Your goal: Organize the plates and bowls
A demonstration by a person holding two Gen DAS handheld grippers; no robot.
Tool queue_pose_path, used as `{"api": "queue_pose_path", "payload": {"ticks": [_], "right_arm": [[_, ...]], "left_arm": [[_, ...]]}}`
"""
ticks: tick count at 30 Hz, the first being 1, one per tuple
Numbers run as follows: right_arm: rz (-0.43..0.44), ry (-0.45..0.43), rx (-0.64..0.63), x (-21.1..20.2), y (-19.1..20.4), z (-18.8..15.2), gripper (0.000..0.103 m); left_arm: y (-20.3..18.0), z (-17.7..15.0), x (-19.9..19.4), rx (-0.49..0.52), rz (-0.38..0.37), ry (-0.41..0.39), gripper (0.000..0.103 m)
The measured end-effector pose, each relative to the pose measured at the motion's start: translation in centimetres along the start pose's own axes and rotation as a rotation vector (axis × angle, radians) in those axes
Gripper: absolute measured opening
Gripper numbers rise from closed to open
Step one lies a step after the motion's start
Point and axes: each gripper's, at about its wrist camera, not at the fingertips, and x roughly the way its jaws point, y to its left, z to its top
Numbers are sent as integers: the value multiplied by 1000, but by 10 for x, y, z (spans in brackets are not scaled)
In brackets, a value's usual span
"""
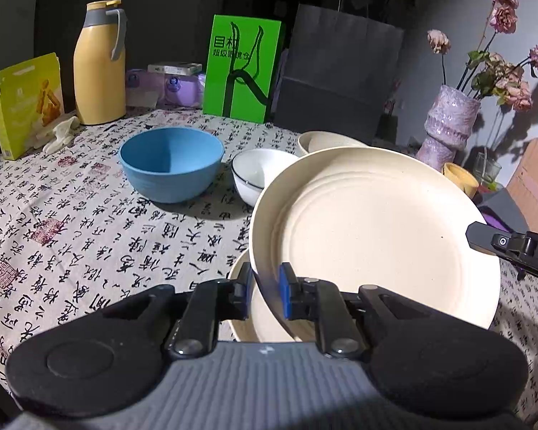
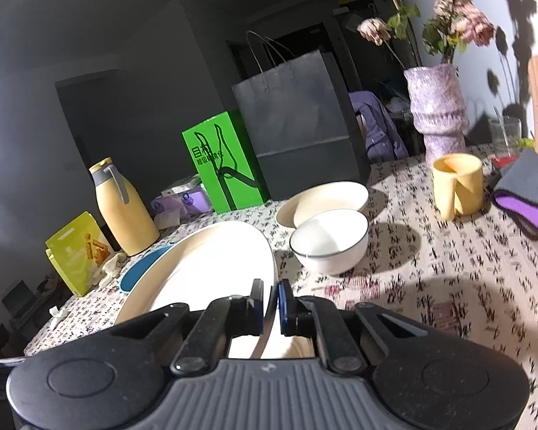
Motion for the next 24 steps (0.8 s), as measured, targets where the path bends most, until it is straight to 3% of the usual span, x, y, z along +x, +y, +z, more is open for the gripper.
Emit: {"api": "queue_pose_path", "payload": {"ticks": [14, 24], "right_arm": [[-26, 50, 95, 25, -9, -34, 8], [-66, 66, 70, 41, -8, -49, 8]], "left_arm": [[16, -11, 20, 24, -8, 36, 16], [20, -19, 40, 53, -2, 64, 16]]}}
